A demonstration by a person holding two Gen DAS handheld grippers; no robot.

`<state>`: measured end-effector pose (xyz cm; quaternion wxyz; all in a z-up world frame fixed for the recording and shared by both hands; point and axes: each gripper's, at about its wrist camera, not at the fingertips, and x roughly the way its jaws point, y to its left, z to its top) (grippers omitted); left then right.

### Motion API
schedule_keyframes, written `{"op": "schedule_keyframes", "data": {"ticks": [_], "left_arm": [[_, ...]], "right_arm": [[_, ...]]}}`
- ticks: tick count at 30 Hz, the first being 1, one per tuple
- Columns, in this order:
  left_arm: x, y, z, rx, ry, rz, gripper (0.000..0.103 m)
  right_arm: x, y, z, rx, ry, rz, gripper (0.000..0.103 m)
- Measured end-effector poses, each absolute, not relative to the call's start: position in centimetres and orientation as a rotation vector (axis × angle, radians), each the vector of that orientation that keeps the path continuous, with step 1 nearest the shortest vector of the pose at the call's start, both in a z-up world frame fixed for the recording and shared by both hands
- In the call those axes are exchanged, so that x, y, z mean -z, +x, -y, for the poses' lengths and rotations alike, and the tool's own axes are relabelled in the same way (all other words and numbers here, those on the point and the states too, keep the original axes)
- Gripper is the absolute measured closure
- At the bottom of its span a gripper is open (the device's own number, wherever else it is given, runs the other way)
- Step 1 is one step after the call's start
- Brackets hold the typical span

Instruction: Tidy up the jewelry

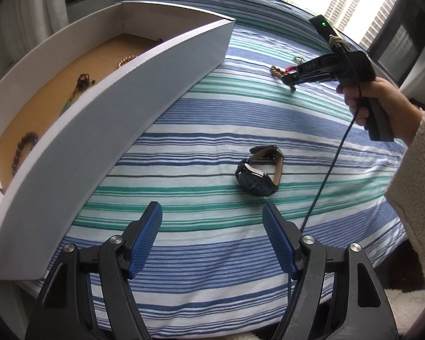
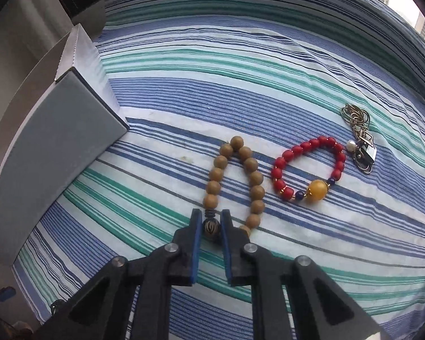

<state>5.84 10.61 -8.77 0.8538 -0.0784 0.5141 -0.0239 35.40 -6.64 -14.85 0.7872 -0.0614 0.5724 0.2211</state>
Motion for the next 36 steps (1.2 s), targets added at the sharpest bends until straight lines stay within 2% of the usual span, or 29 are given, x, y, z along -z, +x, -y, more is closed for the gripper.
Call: {"op": "schedule_keyframes", "data": {"ticks": [7,19,20,21,22,29,36], "left_arm": [[9.3,8.4,-8.6,0.07,-0.127,-1.112,0.028],[13.7,13.1,-3.1,0.143,0.108,-1.179,0.024],[13.8,13.2,-3.1,0.162,0.104,-1.174,0.025],[14.0,13.2,-3.2,0.178,0.096,-1.173,0.039],[14.1,13.3,-3.3,0.199,0.08,-1.177,0.048],[11.6,11.8,-4.4,0.177,0.02,-1.129,0.051],[4.4,9.1,-8.7,0.13,-0.075,-1.037,0.051]], "right_arm": [[11.4,28.3,10.4,-0.569,-0.024,-1.173,0.09],[10.2,18.9,12.7,-0.659,0.088,-1.132,0.09],[10.2,18.6,12.9,-0.662,0.099,-1.131,0.09],[10.2,18.2,13.1,-0.662,0.109,-1.13,0.09],[10.1,18.0,13.2,-0.663,0.115,-1.129,0.09],[8.6,16.7,13.6,-0.676,0.15,-1.097,0.09],[5.0,16.8,10.9,-0.771,0.144,-1.076,0.09]]}}
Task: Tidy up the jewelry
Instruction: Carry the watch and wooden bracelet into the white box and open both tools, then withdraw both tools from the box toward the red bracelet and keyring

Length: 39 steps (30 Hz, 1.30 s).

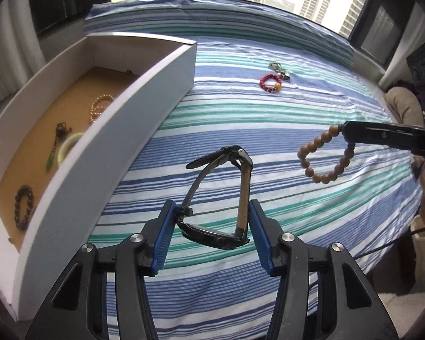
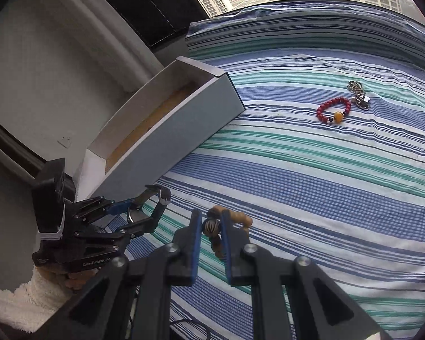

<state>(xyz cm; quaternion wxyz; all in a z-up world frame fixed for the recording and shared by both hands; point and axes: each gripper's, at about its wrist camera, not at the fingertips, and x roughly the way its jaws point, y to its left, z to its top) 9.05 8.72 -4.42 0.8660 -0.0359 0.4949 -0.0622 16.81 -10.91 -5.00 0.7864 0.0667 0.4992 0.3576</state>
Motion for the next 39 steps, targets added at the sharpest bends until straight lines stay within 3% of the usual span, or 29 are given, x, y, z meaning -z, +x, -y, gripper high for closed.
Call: {"op": "schedule_keyframes", "data": {"ticks": [7,13,20,23,25,28,33,35,39], "left_arm": [[-1.1,9.2,-19.4,-0.04,-0.23,-0.984,0.05],[0.8,12.3,-29.0,-0.264,-0.325,-1.001,0.05],[7.0,14.5,-34.5,-0.375,-0.421,-1.087,0.05],[8.6,15.1,-34.4,-0.378,-0.413,-1.111,0.055],[9.0,15.3,-34.1,-0.39,-0.389,-1.114,0.05],[8.0,14.6,-33.2,-0.401,-0.364,-1.084,0.038],[3.0,12.3,-29.1,-0.389,-0.277,-0.942,0.015],[1.4,11.5,-26.6,-0.355,-0.243,-0.898,0.011],[-0.3,10.6,-21.5,-0.31,-0.199,-0.845,0.008]], "right_arm": [[-1.0,19.0,2.7,-0.9,0.068,-0.958,0.09],[-3.5,22.7,-5.6,-0.949,0.012,-0.866,0.09],[-0.1,28.5,-11.7,-0.912,-0.064,-0.902,0.09],[2.3,30.5,-12.5,-0.855,-0.121,-0.934,0.089],[3.5,31.4,-12.5,-0.794,-0.158,-0.942,0.087],[3.5,31.8,-11.1,-0.736,-0.15,-0.934,0.061],[-0.4,28.6,-7.4,-0.753,-0.094,-0.839,0.058],[-1.9,26.8,-5.7,-0.75,-0.087,-0.808,0.042],[-2.8,23.2,-2.5,-0.702,-0.119,-0.793,0.037]]}}
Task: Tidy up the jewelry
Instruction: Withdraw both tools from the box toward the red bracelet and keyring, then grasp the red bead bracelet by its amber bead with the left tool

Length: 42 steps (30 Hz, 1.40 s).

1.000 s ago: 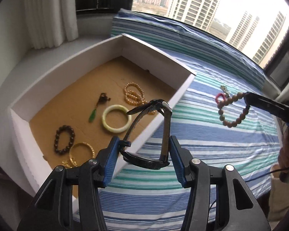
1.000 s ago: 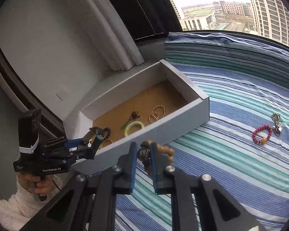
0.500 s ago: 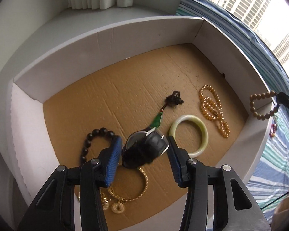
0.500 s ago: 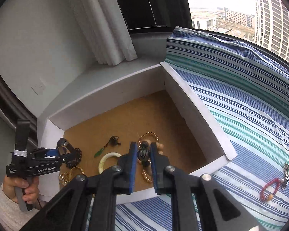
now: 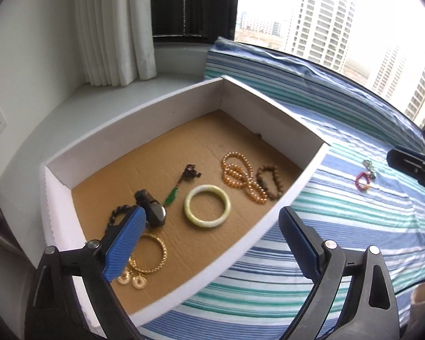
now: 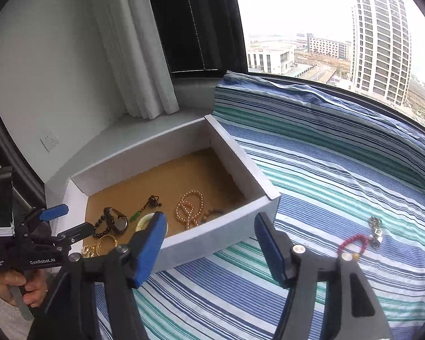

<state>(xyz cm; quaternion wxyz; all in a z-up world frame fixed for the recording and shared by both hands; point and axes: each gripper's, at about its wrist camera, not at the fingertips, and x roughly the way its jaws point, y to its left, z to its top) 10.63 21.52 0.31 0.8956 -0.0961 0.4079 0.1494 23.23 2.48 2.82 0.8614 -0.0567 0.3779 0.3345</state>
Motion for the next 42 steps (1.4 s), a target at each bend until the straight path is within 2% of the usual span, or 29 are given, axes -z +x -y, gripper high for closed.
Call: {"op": "schedule_keyframes", "data": {"ticks": [8,19,27,34,37,42], "left_arm": [[-0.6,11.4,-13.2,-0.225,-0.112,-0.834,0.008],[0.2,12.6,-6.9,-0.148,-0.025,-0.844,0.008],[6.3,15.3,-4.5,-0.027,-0.052,-0.97,0.007],[9.1,24.3,2.2,0.19,0.014,-1.023,0.007],[9.2,28.2,5.4,0.236,0.079,-0.978,0.015],[10.8,33.1,10.5,0.358,0.221,-0.945,0.033]], "right_arm": [[-0.3,18.1,4.9,-0.543,-0.175,-0.798,0.037],[2.0,16.9,13.5,-0.373,-0.078,-0.825,0.037],[5.1,16.6,17.2,-0.275,-0.049,-0.853,0.037],[8.7,16.4,21.1,-0.213,0.023,-0.94,0.037],[9.7,15.7,22.8,-0.195,0.078,-0.966,0.037],[11.0,14.1,25.2,-0.176,0.134,-1.005,0.037]]}}
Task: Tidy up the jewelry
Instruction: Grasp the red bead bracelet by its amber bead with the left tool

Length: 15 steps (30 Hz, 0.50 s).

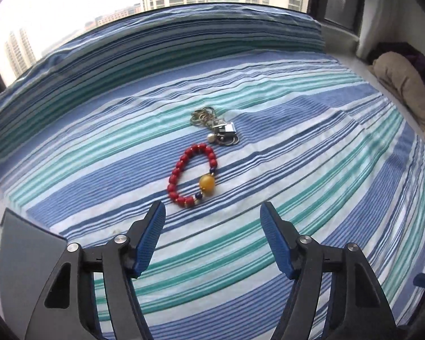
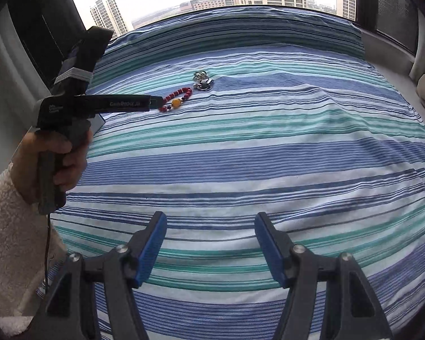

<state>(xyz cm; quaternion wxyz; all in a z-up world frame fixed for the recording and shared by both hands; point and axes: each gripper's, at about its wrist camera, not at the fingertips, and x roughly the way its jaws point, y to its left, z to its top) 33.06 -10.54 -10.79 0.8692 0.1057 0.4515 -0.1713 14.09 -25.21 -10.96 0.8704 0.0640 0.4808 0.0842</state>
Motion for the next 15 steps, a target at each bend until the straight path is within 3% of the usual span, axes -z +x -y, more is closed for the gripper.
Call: {"op": "schedule_keyframes", "data": {"ticks": [5,7,9,11,12,15], "left_arm": [[12.8,35.9,11.2,0.394,0.221,-0.985,0.043],[13.6,36.4,11.0,0.412,0.208,-1.004,0.052],[14.3,36.7,11.0,0.424,0.208,-1.021,0.068],[14.5,36.9,11.0,0.425,0.214,-1.005,0.072],[14.8,37.2,10.9,0.429,0.204,-1.022,0.083],[15.0,37.3,10.5,0.432,0.181,-1.013,0.087]], "right_arm": [[11.0,12.7,27.1,-0.167,0.185,-1.015,0.037],[10.9,12.4,27.7,-0.159,0.197,-1.011,0.037],[10.8,12.3,28.2,-0.152,0.208,-1.007,0.037],[10.6,12.5,28.6,-0.149,0.218,-1.004,0.037],[10.5,12.6,28.8,-0.147,0.222,-1.001,0.037],[9.8,12.9,29.1,-0.145,0.227,-0.991,0.037]]}}
